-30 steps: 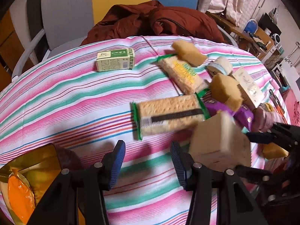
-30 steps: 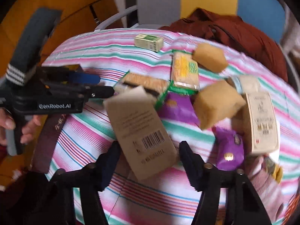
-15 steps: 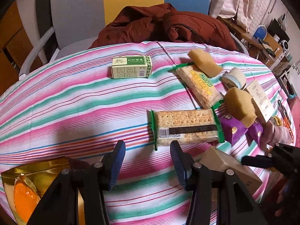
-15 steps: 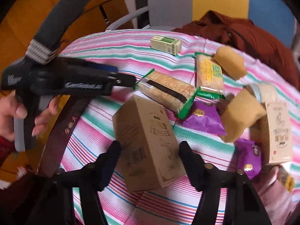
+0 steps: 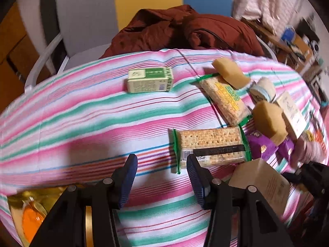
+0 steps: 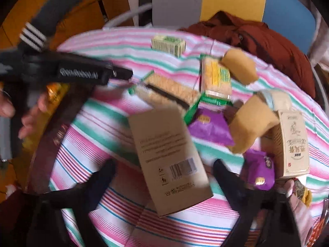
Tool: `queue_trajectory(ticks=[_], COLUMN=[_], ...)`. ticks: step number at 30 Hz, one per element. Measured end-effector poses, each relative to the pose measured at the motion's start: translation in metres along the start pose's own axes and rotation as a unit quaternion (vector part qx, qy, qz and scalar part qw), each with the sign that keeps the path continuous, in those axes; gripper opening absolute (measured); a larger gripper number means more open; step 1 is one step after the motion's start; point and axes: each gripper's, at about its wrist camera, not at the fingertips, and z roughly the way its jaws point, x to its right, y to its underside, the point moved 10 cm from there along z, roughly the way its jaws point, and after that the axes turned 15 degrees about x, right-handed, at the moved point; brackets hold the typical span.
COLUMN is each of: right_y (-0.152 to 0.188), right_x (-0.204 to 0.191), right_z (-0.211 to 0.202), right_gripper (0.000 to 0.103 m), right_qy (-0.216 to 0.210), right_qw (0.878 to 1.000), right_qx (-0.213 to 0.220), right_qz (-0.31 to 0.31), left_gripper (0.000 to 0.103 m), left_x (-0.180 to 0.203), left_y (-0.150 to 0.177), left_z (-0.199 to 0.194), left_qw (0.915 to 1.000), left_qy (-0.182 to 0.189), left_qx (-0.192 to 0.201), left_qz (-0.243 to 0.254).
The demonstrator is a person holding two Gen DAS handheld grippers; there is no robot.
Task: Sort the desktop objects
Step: 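Grasp the brown cardboard box with the right tool, then grasp the green-edged cracker packet with the left tool while the right holds the brown box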
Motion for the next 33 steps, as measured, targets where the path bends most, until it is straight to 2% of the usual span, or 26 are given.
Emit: queue_trajectory(ticks=[3,8,13,14,17,19,22,25,28,31,33], right_y=[0.006,0.015,0.019,0.019,0.021,0.022,0.019,0.020,0.021,0.022,0.023], right_x=[0.006,0.026,0.052,0.055,0.063,0.071,0.075,0.074,0.074,0.075,0.073], right_z=[-0.003,-0.022,-0.031,-0.032,-0.030,-0.029,-0.033,-0.030,-0.032,-0.034,-0.031], right_gripper=[0.052,0.052,0.052,0.052,0.052,0.052,0.052,0.052,0.052,0.053,0.053], right_qy=[-0.018,-0.002,0.005,0.007,0.027,0.025,0.026,0.026,0.027,0.027,0.027], right_qw=[0.999,0.997,0.990,0.989,0.988,0.986,0.985,0.985,0.984,0.984,0.983], right_qx=[-0.018,-0.021,-0.016,-0.015,-0.023,-0.021,-0.013,-0.014,-0.013,-0.012,-0.014], right_qz=[0.036,0.079,0.143,0.149,0.153,0.165,0.169,0.171,0.173,0.177,0.179], left_gripper=[0.050,0.050,0.051,0.051,0.051,0.051,0.051,0.051,0.051,0.058,0.061], left_x=[0.012,0.029,0.054,0.059,0.061,0.064,0.071,0.079,0.085,0.091,0.091], left_y=[-0.004,-0.013,-0.019,-0.021,-0.020,-0.012,0.004,0.021,0.019,0.011,0.009], left_z=[0.004,0.016,0.035,0.036,0.035,0.031,0.020,0.014,0.008,0.012,0.019], left_qw=[0.9993,0.9964,0.9901,0.9886,0.9878,0.9862,0.9799,0.9692,0.9612,0.9571,0.9537], left_qy=[0.013,0.042,0.060,0.067,0.077,0.100,0.119,0.112,0.100,0.110,0.104], left_qx=[0.003,0.008,0.003,0.013,0.008,-0.008,-0.023,-0.036,-0.016,-0.013,-0.021], left_qz=[0.036,0.073,0.127,0.134,0.135,0.131,0.159,0.216,0.256,0.268,0.281])
